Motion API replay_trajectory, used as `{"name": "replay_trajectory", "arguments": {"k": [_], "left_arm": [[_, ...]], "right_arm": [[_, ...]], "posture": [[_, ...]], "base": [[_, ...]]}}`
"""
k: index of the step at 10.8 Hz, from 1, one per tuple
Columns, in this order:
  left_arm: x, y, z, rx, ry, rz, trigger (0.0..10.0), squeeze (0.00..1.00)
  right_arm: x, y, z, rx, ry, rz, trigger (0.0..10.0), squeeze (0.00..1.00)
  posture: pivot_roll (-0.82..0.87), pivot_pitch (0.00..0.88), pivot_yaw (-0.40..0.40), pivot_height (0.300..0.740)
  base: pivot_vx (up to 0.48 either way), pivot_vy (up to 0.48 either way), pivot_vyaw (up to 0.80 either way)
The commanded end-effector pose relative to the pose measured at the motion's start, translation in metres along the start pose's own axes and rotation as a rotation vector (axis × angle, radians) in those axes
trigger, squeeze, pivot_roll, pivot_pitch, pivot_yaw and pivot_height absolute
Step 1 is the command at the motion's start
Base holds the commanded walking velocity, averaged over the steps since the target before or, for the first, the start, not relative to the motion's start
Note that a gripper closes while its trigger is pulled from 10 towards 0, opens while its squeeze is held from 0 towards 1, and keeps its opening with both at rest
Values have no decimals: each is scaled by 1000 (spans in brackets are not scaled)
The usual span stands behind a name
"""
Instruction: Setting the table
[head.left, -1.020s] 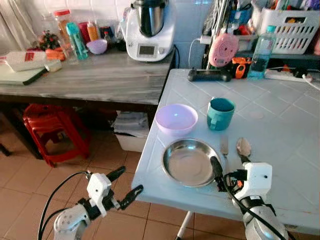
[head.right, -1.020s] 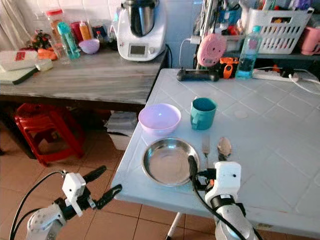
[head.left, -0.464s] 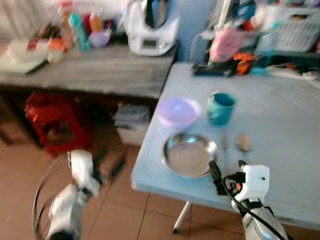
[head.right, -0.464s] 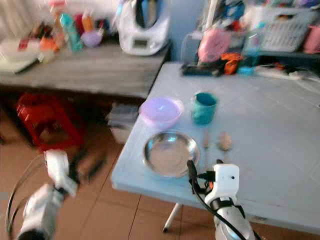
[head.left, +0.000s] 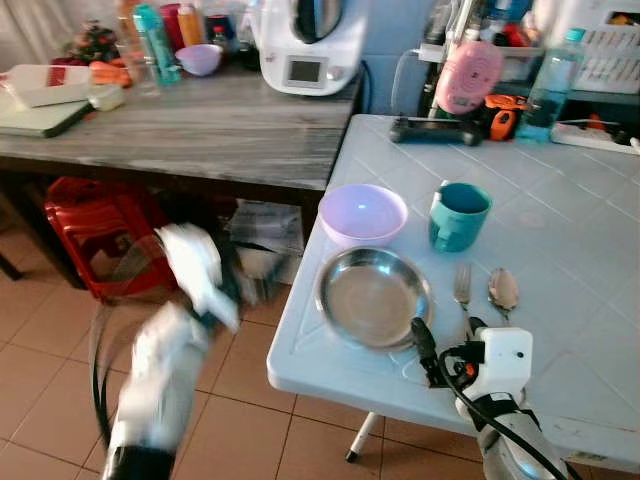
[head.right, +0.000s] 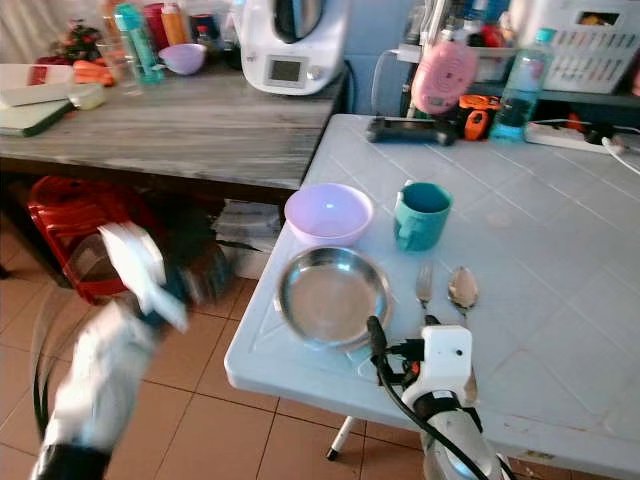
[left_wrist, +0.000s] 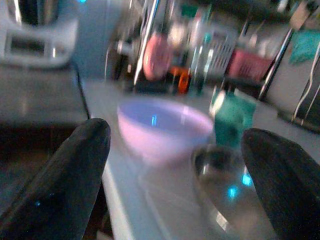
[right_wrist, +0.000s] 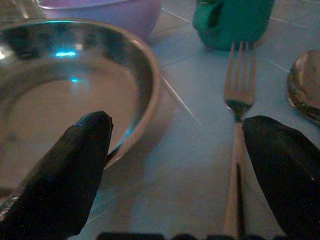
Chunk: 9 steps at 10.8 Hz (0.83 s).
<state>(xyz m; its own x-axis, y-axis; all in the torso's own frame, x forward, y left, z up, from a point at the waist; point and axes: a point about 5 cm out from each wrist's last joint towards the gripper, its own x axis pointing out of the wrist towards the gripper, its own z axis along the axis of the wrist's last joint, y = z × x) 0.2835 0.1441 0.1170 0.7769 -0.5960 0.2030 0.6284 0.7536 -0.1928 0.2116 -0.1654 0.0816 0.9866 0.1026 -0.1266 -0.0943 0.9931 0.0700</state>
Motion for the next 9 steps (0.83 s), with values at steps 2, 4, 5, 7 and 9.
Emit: {"name": "replay_trajectory", "arguments": {"k": [2, 4, 5, 7, 9], "left_arm": [[-4, 8, 5, 49, 91, 11, 10000, 0], [-4, 13, 5, 48, 118, 17, 10000, 0], [-5, 14, 5, 51, 127, 15, 10000, 0], [-7, 11, 6, 65, 150, -64, 10000, 0], [-11, 8, 1, 83, 216, -154, 10000, 0]], "right_arm": [[-2, -2, -7, 5, 30, -7, 10000, 0], [-1, -2, -6, 1, 28, -6, 10000, 0], [0, -2, -6, 1, 28, -6, 10000, 0], [2, -1, -4, 26, 23, -15, 10000, 0], [5, -1, 0, 30, 7, -13, 10000, 0]], "posture": [[24, 0, 59, 740], [25, 0, 57, 740], [26, 0, 57, 740], [31, 0, 57, 740], [31, 0, 57, 740]], "base": [[0, 0, 0], [0, 0, 0], [0, 0, 0], [0, 0, 0], [0, 0, 0]]}}
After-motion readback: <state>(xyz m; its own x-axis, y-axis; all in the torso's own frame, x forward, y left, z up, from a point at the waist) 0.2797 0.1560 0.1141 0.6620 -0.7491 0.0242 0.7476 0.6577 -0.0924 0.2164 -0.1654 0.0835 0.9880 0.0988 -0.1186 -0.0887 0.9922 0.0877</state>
